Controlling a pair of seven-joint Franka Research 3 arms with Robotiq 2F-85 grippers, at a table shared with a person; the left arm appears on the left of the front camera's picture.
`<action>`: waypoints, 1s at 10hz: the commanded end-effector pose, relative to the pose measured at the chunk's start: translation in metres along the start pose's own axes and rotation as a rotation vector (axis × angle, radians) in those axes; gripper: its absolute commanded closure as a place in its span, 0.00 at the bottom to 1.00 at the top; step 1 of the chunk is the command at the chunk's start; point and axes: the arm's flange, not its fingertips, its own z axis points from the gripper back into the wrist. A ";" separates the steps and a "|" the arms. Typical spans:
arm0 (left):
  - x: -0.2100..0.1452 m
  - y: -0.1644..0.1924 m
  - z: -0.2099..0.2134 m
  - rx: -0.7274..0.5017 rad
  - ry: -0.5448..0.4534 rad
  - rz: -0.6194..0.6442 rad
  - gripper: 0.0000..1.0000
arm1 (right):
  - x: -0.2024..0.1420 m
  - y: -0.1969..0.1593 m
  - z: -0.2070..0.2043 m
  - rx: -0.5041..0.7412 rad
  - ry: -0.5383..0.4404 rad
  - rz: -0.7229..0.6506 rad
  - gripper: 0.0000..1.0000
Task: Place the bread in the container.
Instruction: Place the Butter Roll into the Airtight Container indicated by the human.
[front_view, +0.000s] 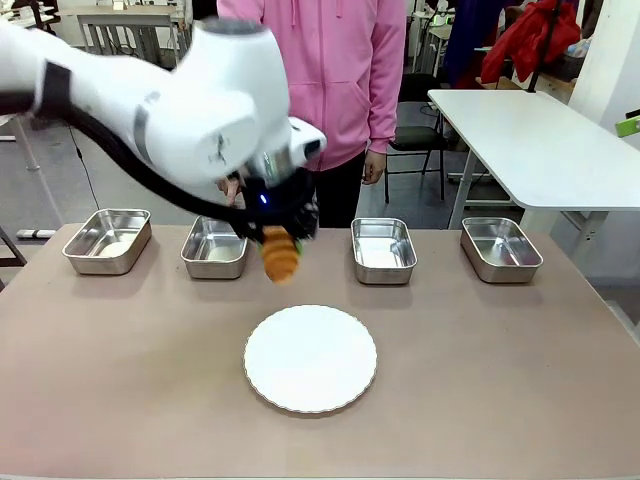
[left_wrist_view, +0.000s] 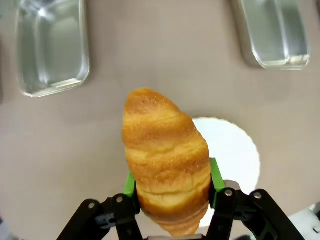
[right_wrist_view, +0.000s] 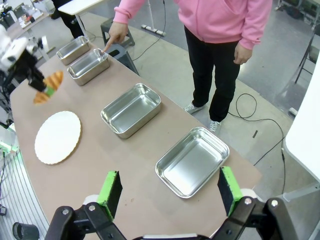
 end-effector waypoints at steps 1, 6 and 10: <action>0.050 0.035 0.009 0.024 0.060 -0.033 0.40 | 0.002 0.001 0.001 0.005 -0.013 0.005 0.00; 0.142 0.105 -0.023 0.047 0.133 -0.145 0.40 | 0.002 0.001 0.001 0.005 -0.013 0.005 0.00; 0.141 0.113 -0.040 0.090 0.130 -0.101 0.40 | 0.002 0.001 0.001 0.005 -0.013 0.005 0.00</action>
